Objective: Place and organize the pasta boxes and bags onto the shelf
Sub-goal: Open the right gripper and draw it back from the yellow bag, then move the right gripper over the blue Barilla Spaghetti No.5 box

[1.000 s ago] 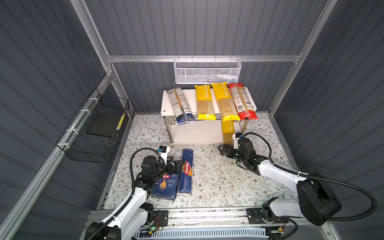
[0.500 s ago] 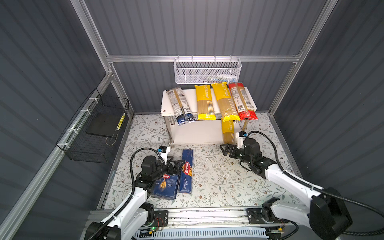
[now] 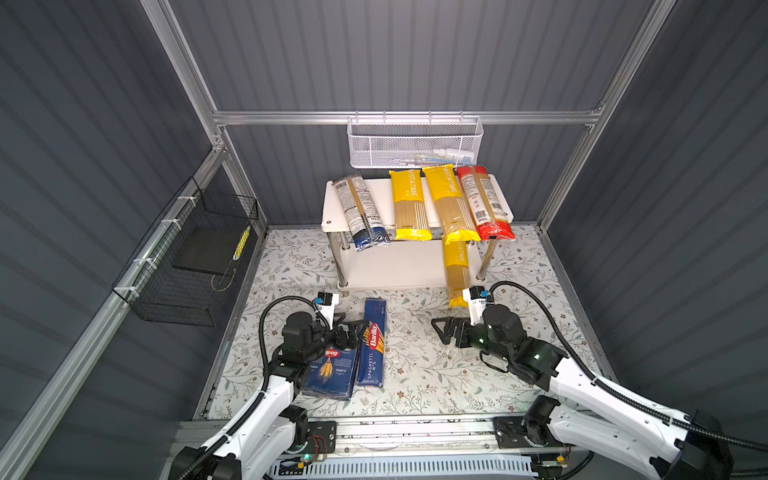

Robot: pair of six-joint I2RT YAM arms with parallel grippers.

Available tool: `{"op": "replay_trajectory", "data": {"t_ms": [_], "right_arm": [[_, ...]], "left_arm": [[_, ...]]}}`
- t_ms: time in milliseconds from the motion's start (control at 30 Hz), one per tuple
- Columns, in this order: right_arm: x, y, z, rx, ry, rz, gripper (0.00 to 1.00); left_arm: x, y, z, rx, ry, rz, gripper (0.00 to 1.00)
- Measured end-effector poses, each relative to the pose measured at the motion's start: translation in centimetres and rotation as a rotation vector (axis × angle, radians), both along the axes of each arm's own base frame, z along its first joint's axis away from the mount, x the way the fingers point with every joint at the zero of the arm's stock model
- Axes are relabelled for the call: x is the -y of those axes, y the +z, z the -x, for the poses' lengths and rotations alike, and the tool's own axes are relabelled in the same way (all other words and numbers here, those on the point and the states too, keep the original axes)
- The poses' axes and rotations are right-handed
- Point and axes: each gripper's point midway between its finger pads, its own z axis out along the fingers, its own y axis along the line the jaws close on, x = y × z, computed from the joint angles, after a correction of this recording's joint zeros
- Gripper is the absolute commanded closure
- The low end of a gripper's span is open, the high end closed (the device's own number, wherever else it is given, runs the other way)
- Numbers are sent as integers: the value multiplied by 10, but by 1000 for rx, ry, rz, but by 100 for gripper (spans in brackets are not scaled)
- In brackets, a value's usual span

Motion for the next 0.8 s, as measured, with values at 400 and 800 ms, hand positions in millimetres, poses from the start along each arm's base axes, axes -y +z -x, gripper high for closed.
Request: {"op": "replay_trajectory", "data": {"t_ms": [400,800], "right_arm": [[-64,-42,44,-100,103,221,1],[-137,-80,71,-113,144,298,1]], "left_arm": [[-4,6,-1,23,25,-4,1],[-8,6,-2,27,50,-13,0]]}}
